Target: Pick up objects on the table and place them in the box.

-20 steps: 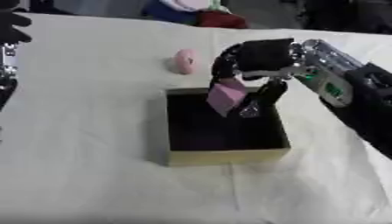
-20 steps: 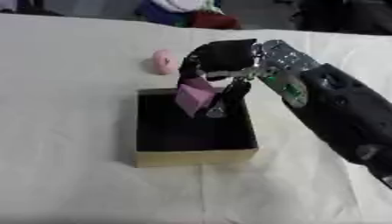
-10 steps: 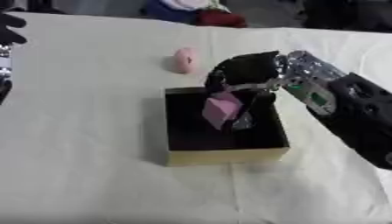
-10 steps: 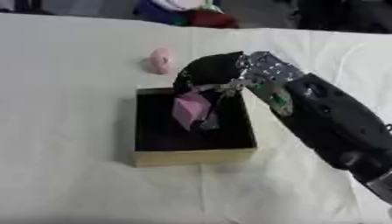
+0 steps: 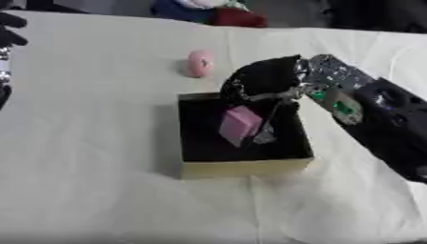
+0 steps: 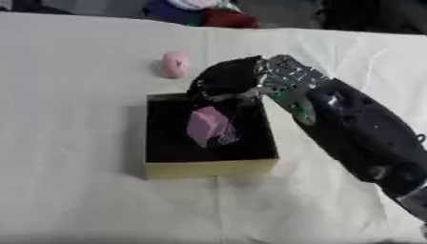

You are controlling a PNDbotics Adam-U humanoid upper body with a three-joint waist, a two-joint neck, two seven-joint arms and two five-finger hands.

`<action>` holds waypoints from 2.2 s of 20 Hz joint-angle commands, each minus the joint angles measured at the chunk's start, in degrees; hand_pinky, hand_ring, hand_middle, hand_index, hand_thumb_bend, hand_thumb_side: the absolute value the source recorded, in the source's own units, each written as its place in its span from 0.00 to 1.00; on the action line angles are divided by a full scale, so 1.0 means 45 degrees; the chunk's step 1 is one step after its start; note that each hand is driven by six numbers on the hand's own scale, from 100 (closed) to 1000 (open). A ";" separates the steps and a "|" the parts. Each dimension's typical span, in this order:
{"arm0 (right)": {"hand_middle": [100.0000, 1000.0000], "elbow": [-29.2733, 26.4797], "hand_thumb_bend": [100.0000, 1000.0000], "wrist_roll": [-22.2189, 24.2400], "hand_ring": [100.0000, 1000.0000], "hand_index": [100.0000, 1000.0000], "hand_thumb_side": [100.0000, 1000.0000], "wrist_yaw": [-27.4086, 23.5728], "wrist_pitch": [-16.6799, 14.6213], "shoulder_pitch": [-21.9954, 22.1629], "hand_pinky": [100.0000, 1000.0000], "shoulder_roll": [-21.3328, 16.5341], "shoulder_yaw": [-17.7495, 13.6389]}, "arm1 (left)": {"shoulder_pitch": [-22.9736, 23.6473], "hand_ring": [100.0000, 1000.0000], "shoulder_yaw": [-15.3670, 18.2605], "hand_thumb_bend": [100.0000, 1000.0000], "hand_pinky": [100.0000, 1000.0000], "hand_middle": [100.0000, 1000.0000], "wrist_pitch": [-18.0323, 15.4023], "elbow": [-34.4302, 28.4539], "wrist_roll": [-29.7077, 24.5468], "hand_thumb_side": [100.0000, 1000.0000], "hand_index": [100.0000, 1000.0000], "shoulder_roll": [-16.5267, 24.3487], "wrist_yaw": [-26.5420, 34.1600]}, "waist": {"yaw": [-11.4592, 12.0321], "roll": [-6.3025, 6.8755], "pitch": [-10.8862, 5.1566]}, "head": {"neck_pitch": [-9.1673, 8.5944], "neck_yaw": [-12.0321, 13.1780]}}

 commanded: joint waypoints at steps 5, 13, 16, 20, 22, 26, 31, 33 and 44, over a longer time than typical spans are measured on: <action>0.73 0.0150 0.64 -0.1276 0.87 0.77 0.60 0.1364 -0.0569 -0.0385 0.81 -0.0434 -0.0408 | -0.0050 0.60 0.0098 0.00 0.48 0.67 0.0062 -0.0176 -0.0001 0.70 0.73 0.0161 0.0027 | -0.0040 0.0030 -0.0257 | 0.0097 0.0068; 0.69 0.0005 0.35 -0.3040 0.83 0.76 0.60 0.0680 -0.0069 -0.0353 0.80 -0.0989 -0.1861 | -0.0123 0.60 0.0066 0.00 0.48 0.68 0.0131 -0.0176 0.0024 0.70 0.73 0.0277 0.0057 | -0.0143 0.0082 -0.0269 | 0.0063 0.0137; 0.67 -0.0375 0.17 -0.3591 0.81 0.76 0.68 -0.0248 0.0582 -0.0263 0.81 -0.1329 -0.2588 | -0.0385 0.60 -0.0010 0.00 0.49 0.68 0.0324 -0.0176 -0.0064 0.69 0.74 0.0589 0.0015 | -0.0159 0.0150 -0.0242 | 0.0014 0.0167; 0.64 -0.0834 0.00 -0.3429 0.79 0.74 0.78 -0.1565 0.1702 -0.0382 0.82 -0.1522 -0.3214 | -0.0963 0.61 -0.0265 0.00 0.49 0.68 0.0858 -0.0176 -0.0294 0.67 0.74 0.1325 -0.0346 | -0.0181 0.0268 -0.0197 | -0.0003 0.0167; 0.64 -0.1047 0.00 -0.3219 0.79 0.74 0.82 -0.2085 0.2305 -0.0469 0.82 -0.1603 -0.3497 | -0.1300 0.61 -0.0485 0.00 0.49 0.68 0.1155 -0.0176 -0.0480 0.65 0.75 0.1787 -0.0493 | -0.0193 0.0331 -0.0155 | -0.0037 0.0197; 0.64 -0.1346 0.00 -0.3025 0.79 0.74 0.83 -0.2626 0.3350 -0.0642 0.82 -0.1697 -0.4173 | -0.2030 0.63 -0.0934 0.00 0.51 0.69 0.1787 -0.0176 -0.0974 0.62 0.76 0.2758 -0.1220 | -0.0218 0.0440 -0.0064 | -0.0103 0.0261; 0.64 -0.1153 0.00 -0.3286 0.80 0.74 0.83 -0.2470 0.4366 -0.0942 0.82 -0.1671 -0.4835 | -0.3194 0.65 -0.1565 0.00 0.53 0.70 0.2275 -0.0079 -0.1807 0.59 0.79 0.3672 -0.2394 | -0.0220 0.0533 0.0039 | -0.0162 0.0341; 0.64 -0.0998 0.00 -0.3484 0.79 0.74 0.85 -0.2478 0.4789 -0.1036 0.82 -0.1608 -0.5123 | -0.3802 0.66 -0.2003 0.00 0.53 0.70 0.2316 0.0300 -0.2446 0.59 0.80 0.3907 -0.2736 | -0.0239 0.0550 0.0077 | -0.0190 0.0364; 0.63 -0.1092 0.00 -0.4393 0.78 0.74 0.87 -0.2442 0.6097 -0.1344 0.83 -0.1401 -0.5846 | -0.7869 0.70 -0.4367 0.00 0.56 0.71 0.1441 0.4901 -0.6550 0.64 0.83 0.3716 -0.4597 | -0.0438 0.0716 0.0315 | -0.0426 0.0453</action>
